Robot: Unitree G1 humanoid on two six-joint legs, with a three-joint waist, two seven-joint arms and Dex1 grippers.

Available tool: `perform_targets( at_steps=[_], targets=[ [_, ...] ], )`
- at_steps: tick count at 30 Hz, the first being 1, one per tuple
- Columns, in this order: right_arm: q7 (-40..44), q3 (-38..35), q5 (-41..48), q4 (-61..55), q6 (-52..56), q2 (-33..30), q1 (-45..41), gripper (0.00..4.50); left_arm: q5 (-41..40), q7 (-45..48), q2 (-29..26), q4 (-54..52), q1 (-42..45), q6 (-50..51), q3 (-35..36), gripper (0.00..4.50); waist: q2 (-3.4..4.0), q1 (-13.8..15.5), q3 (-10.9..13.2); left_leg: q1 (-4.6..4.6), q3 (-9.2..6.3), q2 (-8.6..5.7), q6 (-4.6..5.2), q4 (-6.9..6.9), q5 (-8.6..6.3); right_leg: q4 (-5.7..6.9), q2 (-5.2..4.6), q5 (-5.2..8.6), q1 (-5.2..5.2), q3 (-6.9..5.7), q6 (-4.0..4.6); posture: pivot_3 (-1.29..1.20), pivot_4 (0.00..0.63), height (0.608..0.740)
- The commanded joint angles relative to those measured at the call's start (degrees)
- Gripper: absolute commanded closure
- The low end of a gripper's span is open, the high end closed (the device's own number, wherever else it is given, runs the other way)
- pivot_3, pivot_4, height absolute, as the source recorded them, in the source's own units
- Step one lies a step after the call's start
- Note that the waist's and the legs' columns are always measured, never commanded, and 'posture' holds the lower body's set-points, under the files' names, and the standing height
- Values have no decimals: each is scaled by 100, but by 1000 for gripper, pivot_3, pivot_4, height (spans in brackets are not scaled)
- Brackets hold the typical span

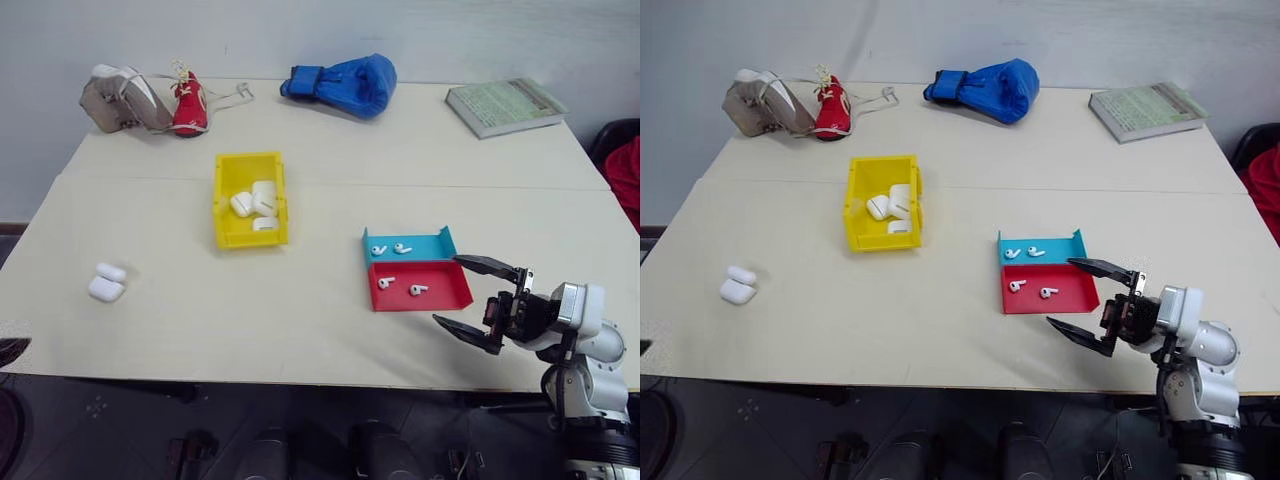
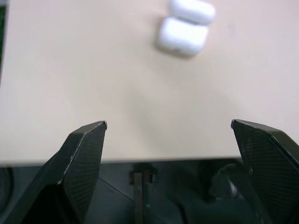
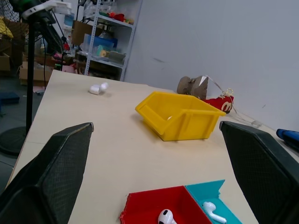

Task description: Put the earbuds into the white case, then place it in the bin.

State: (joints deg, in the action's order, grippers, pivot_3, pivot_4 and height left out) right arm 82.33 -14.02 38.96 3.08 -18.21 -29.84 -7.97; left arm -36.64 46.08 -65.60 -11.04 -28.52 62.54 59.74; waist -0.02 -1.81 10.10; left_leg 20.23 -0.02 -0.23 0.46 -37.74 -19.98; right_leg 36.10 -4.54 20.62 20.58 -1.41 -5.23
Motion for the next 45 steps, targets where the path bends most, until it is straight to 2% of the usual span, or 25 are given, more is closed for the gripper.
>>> perform_targets(
  at_steps=[1, 5, 8, 10, 13, 17, 26, 45],
  targets=[
    [48, -21, 16, -20, 49, -84, -70, 37, 297, 207, -652, 360, 480, -284, -1008, 0, 0, 0, 0, 1, 0, 0, -2, 0, 1, 1, 1, 0, 2, 0, 0, 0, 150, 740],
    [42, 37, -24, -3, 92, -64, -98, 37, 580, 544, -1405, 1574, 1884, -800, -2839, 0, 2, 9, 2, 3, 3, -1, -6, 0, 3, 25, 4, 0, 19, 0, 0, 0, 150, 740],
    [23, 66, -61, 51, 83, -42, -162, 37, 986, 790, -1577, 2268, 3250, -950, -4260, 0, 2, 9, 2, 15, 12, -3, -6, -1, 3, 50, 4, 0, 41, 3, 0, 0, 150, 740],
    [20, 73, -88, 106, 45, -28, -197, 37, 1363, 952, -1501, 2706, 4212, -1034, -5070, 0, 0, 20, 1, 22, 18, -7, -5, -11, 3, 93, 5, 0, 59, 6, 0, 0, 150, 740],
    [15, 84, -134, 200, -16, -10, -256, 37, 1741, 1268, -1255, 3264, 5403, -999, -5867, 0, -2, 22, 0, 73, 19, -9, -3, -46, 2, 137, 8, -1, 112, 5, -1, 0, 150, 740],
    [5, 88, -214, 309, -149, 31, -288, 37, 2483, 1667, -1011, 3888, 6444, -1026, -6866, 0, -5, 16, 0, 87, 22, -12, -1, -62, 2, 145, 9, -2, 121, 2, -4, 0, 150, 740],
    [-138, 105, -243, 66, -200, 20, -107, 37, 3352, 1850, -443, 4847, 7466, -973, -7517, 0, -13, 28, 5, 100, 11, -8, 1, -114, 1, 166, 10, -2, 119, 1, -4, 0, 150, 740],
    [-778, 93, -200, -1008, 313, -162, 248, 37, 3987, 1747, 211, 5057, 7686, -1078, -7621, 0, -14, 72, 5, 96, -2, -9, 2, -137, 0, 177, 7, -3, 106, 1, -7, 0, 150, 740]
  ],
)
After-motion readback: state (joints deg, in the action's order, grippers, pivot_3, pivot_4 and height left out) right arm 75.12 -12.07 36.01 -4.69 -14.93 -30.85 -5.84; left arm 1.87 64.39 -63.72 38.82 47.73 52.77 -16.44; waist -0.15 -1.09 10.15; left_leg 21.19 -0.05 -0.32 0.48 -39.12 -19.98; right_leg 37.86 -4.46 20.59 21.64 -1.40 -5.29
